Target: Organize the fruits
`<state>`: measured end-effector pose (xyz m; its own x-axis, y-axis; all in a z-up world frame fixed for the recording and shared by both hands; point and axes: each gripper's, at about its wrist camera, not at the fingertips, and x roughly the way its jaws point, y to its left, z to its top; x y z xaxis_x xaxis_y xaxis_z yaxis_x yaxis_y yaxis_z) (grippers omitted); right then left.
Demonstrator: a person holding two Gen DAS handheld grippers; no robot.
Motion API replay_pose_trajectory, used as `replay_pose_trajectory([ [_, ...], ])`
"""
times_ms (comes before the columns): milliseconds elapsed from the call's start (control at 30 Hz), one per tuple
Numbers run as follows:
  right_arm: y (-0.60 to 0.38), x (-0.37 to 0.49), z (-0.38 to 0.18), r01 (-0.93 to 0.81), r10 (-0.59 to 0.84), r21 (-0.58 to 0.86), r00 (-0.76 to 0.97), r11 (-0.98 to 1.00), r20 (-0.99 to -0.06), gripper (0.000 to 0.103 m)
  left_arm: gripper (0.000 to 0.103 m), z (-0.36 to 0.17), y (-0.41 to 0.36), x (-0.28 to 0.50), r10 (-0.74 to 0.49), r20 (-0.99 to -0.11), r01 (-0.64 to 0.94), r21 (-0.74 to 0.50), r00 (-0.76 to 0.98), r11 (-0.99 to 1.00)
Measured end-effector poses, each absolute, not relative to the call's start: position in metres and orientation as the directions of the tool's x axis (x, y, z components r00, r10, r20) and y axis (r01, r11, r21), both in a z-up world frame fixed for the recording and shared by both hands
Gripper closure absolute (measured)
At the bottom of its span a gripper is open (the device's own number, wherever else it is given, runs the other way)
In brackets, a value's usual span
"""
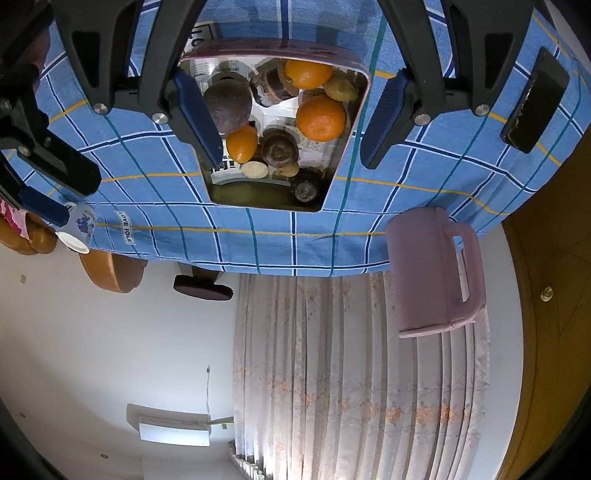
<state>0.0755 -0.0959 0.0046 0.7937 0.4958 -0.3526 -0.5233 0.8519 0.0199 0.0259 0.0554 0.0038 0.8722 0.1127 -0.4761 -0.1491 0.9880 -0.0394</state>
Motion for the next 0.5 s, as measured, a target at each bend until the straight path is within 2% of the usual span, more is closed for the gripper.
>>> replay_pose_trajectory([
  [500, -0.1047, 0.0721, 0.0063, -0.511, 0.491, 0.031, 0.804, 0.859, -0.337, 0.0, 0.025, 0.0052, 0.0527, 0.0222, 0.114, -0.474, -0.149, -0.036, 0.873, 0.988],
])
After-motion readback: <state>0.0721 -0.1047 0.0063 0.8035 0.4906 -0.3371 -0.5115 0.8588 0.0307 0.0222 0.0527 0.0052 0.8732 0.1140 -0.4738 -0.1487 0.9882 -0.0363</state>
